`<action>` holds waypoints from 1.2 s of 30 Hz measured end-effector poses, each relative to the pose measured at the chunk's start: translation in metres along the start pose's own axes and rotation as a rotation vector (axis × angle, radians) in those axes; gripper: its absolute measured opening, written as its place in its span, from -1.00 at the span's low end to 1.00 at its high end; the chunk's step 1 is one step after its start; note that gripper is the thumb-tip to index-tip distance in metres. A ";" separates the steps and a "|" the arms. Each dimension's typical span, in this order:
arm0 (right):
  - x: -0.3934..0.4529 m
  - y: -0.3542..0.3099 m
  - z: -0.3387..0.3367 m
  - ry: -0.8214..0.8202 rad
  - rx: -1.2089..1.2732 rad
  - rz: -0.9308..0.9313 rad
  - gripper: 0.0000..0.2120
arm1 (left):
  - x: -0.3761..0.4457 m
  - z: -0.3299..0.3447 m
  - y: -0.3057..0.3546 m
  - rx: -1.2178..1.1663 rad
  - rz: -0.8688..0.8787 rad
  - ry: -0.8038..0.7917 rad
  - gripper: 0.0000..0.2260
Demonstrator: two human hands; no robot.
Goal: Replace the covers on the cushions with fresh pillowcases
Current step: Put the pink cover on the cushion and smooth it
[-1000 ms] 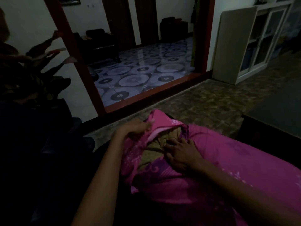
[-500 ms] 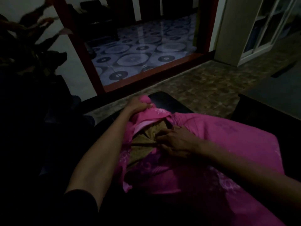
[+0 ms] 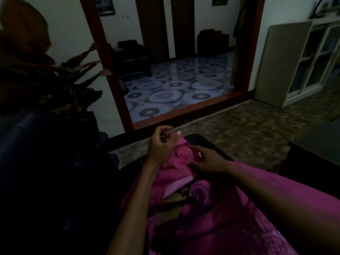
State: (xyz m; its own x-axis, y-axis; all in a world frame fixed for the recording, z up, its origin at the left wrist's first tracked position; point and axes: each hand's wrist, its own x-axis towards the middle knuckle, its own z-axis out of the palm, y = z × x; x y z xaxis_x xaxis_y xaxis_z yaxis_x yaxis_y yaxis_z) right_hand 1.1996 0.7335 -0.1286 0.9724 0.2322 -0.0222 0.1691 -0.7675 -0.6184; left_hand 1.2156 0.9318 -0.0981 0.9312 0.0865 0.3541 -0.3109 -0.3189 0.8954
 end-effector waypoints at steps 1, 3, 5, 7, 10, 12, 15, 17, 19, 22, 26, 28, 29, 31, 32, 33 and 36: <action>0.000 0.006 0.004 0.015 -0.023 0.008 -0.33 | 0.003 -0.003 0.001 -0.004 0.012 -0.004 -0.78; -0.005 0.016 0.010 0.104 0.019 0.033 -0.43 | 0.007 -0.010 -0.003 0.091 0.028 -0.031 -0.77; -0.009 0.023 0.012 0.174 0.111 0.042 -0.49 | 0.005 -0.017 -0.014 0.194 0.023 -0.023 -0.72; -0.014 0.026 0.014 0.243 0.176 0.060 -0.59 | -0.002 -0.019 -0.026 0.243 -0.014 -0.085 -0.64; -0.023 0.029 0.019 0.349 0.195 0.081 -0.80 | -0.019 -0.011 -0.037 0.198 -0.022 -0.066 -0.60; -0.026 0.032 0.021 0.404 0.201 0.139 -0.89 | -0.031 -0.004 -0.040 0.171 -0.021 0.015 -0.56; -0.028 0.036 0.014 0.416 0.162 0.267 -0.90 | -0.045 -0.001 -0.046 0.240 -0.030 0.051 -0.44; -0.028 0.041 0.005 0.348 0.115 0.353 -0.80 | -0.049 -0.001 -0.047 0.359 -0.087 0.003 -0.34; -0.027 0.044 0.000 0.261 0.066 0.402 -0.69 | -0.046 -0.002 -0.047 0.524 -0.195 -0.088 -0.21; -0.029 0.044 -0.001 0.244 0.031 0.399 -0.65 | -0.042 -0.011 -0.045 0.604 -0.402 -0.168 0.03; -0.038 0.029 0.004 0.283 0.046 0.342 -0.72 | -0.036 -0.016 -0.043 0.718 -0.587 -0.197 -0.02; -0.040 0.030 0.005 0.277 0.074 0.304 -0.74 | -0.022 -0.013 -0.043 0.751 -0.539 -0.145 -0.11; -0.040 0.032 0.006 0.274 0.083 0.304 -0.72 | -0.013 -0.012 -0.043 0.749 -0.503 -0.135 -0.15; -0.039 0.037 0.006 0.272 0.093 0.298 -0.73 | 0.003 -0.009 -0.045 0.669 -0.433 -0.201 -0.19; -0.039 0.036 0.006 0.265 0.091 0.295 -0.74 | 0.008 -0.009 -0.048 0.597 -0.397 -0.265 -0.18; -0.038 0.036 0.006 0.267 0.091 0.292 -0.73 | 0.011 -0.009 -0.053 0.534 -0.373 -0.337 -0.16; -0.037 0.035 0.004 0.262 0.097 0.315 -0.71 | 0.014 -0.010 -0.064 0.451 -0.430 -0.499 -0.07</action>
State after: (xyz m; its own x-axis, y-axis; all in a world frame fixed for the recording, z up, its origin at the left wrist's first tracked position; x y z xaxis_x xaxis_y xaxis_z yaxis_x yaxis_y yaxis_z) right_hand 1.1690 0.7004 -0.1526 0.9842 -0.1748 -0.0291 -0.1471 -0.7139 -0.6846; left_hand 1.2465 0.9624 -0.1474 0.9605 -0.1098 -0.2557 0.1027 -0.7141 0.6925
